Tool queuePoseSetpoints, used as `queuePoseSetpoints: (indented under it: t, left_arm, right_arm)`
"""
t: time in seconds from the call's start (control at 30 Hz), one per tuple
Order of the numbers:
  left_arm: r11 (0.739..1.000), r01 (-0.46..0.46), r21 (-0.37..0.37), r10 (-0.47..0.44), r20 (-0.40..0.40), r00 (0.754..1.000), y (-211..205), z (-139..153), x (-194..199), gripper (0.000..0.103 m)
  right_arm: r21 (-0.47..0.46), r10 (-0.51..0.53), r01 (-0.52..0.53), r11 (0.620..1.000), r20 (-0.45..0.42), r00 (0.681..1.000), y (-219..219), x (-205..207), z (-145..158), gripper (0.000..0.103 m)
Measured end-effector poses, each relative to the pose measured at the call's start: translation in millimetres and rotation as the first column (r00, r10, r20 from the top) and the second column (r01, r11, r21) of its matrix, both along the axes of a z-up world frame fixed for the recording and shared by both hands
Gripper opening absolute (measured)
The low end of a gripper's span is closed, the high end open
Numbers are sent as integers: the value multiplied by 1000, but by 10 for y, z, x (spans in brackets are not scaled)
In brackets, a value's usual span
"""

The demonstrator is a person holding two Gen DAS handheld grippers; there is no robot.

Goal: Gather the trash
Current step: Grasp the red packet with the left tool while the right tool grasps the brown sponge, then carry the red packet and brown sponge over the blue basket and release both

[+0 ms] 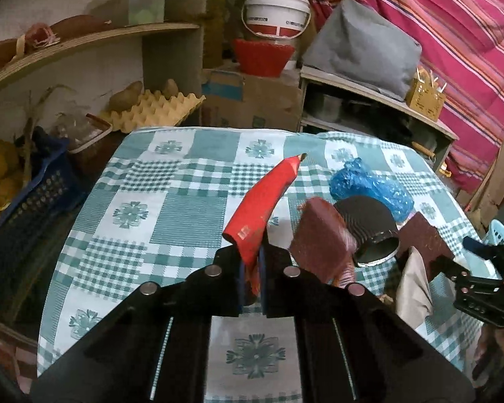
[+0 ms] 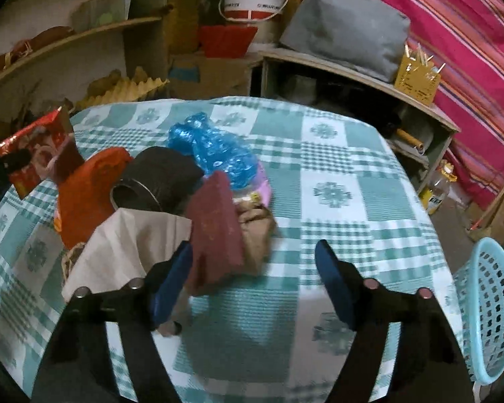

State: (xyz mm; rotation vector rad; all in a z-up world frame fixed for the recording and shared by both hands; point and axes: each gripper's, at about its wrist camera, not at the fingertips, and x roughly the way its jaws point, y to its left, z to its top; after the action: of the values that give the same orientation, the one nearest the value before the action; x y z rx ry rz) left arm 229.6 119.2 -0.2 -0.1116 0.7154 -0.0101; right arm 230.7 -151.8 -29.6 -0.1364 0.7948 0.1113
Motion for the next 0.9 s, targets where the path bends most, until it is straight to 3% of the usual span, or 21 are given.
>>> queuePoseSetpoints:
  t: [0.1, 0.23, 0.47, 0.9]
  left_arm:
    - [1000, -2, 6, 2, 7, 1000, 27, 15, -6, 5]
    - [1000, 4, 11, -4, 11, 1000, 5, 24, -4, 5]
    - [1000, 4, 12, -4, 27, 1000, -10, 54, -29, 5]
    - [999, 37, 22, -39, 116, 992, -268, 386, -288, 4]
  right_arm:
    - [13, 17, -17, 1000, -26, 1000, 70, 33, -20, 41]
    - [14, 37, -37, 999, -44, 998, 139, 45, -67, 28]
    - [44, 61, -60, 997, -12, 998, 119, -58, 57, 16]
    - [100, 59, -70, 993, 103, 993, -273, -342, 633, 15]
